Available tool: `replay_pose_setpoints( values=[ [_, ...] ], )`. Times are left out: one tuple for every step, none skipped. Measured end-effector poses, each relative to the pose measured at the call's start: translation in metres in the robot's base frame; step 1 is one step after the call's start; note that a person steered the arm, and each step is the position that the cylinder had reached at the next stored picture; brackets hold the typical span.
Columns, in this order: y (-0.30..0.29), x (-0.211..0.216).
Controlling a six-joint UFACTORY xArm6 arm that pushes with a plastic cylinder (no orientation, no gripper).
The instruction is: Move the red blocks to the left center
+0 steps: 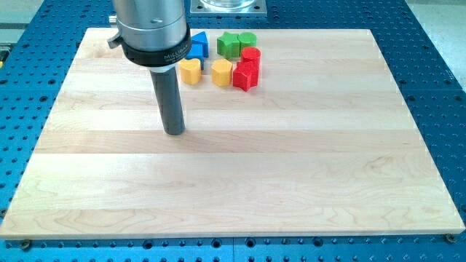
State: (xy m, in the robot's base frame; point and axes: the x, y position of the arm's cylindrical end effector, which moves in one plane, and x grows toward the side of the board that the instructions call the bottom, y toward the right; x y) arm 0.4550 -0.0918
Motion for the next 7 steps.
replay_pose_setpoints(
  values=[
    [0.000, 0.000],
    [-0.007, 0.016],
    [-0.005, 0.016],
    [-0.008, 0.012],
    [0.053, -0.019],
    [0.143, -0.035],
    [0.178, -0.105]
  ],
)
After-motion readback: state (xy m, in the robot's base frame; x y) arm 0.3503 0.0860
